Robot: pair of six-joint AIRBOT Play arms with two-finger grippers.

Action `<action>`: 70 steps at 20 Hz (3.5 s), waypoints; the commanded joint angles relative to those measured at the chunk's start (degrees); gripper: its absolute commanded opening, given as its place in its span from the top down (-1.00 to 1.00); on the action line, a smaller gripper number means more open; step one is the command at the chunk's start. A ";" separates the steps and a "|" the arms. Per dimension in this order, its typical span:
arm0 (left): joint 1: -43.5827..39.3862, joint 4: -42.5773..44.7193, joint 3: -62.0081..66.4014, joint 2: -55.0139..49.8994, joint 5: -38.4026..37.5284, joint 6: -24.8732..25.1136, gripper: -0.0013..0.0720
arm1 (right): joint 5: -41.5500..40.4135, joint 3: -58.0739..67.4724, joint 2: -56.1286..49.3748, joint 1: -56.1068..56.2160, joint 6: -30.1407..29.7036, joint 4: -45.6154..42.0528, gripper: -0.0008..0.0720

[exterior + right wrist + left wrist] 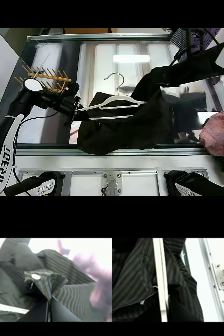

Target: Fold the clothes and pants, and hang the long-sleeved shirts on hangers.

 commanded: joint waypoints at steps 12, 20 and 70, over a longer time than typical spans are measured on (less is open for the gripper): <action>-0.04 -1.57 -0.02 -0.63 0.81 0.37 0.93 | -16.15 1.60 -8.07 12.48 5.03 9.09 0.94; -0.04 -1.53 -0.02 -0.63 0.83 0.39 0.93 | -15.85 1.60 -7.87 12.57 6.08 9.03 0.93; -0.04 -0.79 -0.02 -0.63 0.74 0.37 0.93 | 11.52 -45.72 7.93 -55.89 -94.07 68.67 -0.81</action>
